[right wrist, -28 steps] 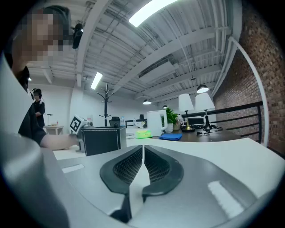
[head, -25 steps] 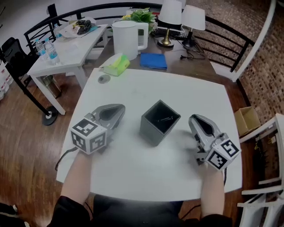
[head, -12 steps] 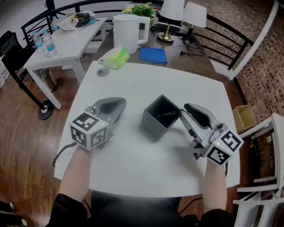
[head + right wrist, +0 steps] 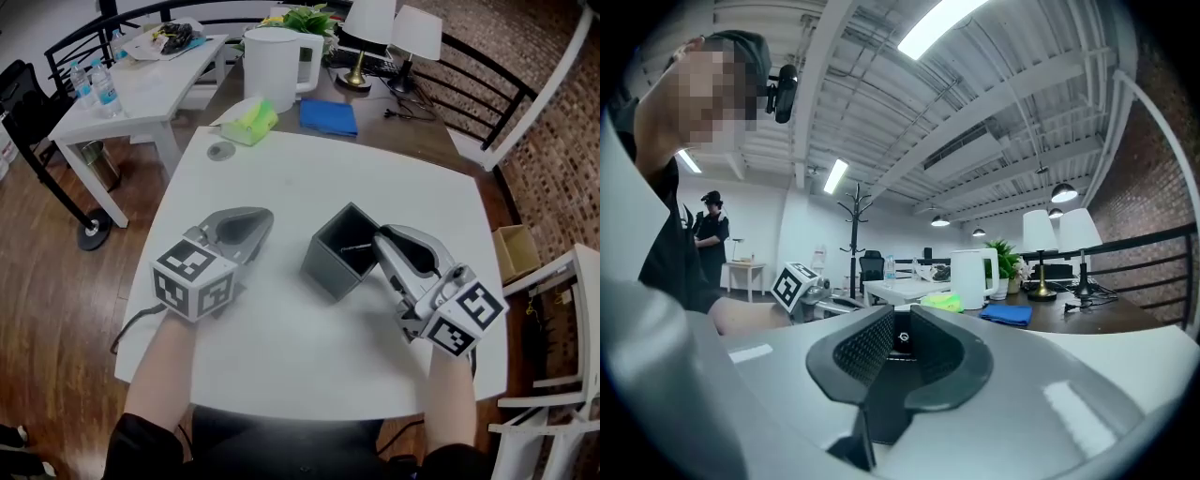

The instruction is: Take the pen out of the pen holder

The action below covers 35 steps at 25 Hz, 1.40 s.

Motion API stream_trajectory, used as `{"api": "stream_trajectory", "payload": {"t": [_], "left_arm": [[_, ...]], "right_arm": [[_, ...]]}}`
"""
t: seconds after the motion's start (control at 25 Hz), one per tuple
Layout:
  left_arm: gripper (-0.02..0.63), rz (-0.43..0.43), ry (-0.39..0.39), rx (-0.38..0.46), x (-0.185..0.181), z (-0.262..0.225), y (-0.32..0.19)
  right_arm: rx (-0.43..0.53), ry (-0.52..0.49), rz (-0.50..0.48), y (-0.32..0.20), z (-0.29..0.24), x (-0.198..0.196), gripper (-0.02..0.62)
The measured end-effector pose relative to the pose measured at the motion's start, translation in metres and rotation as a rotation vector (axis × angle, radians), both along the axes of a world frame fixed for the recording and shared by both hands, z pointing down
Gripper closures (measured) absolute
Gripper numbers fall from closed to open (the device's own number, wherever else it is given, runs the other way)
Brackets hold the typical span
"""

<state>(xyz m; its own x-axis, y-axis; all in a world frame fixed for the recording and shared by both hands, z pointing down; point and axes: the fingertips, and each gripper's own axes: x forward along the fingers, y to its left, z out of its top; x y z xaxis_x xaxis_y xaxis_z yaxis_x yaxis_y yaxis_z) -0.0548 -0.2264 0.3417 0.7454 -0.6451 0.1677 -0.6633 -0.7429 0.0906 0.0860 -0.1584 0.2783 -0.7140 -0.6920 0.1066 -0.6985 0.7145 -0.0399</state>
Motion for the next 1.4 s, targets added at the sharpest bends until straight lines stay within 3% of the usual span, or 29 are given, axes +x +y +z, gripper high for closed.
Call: {"api": "stream_trajectory", "payload": {"t": [0.56, 1.04, 1.4], "left_arm": [[0.601, 0.013, -0.001, -0.006, 0.002, 0.002, 0.001], [0.601, 0.013, -0.002, -0.007, 0.0, 0.003, 0.001], [0.6, -0.015, 0.005, 0.004, -0.004, 0.0, 0.0]], "right_arm": [[-0.027, -0.093, 0.003, -0.004, -0.006, -0.001, 0.552], [0.116, -0.198, 0.053, 0.004, -0.072, 0.036, 0.552], [0.231, -0.301, 0.135, 0.025, -0.114, 0.095, 0.552]]}}
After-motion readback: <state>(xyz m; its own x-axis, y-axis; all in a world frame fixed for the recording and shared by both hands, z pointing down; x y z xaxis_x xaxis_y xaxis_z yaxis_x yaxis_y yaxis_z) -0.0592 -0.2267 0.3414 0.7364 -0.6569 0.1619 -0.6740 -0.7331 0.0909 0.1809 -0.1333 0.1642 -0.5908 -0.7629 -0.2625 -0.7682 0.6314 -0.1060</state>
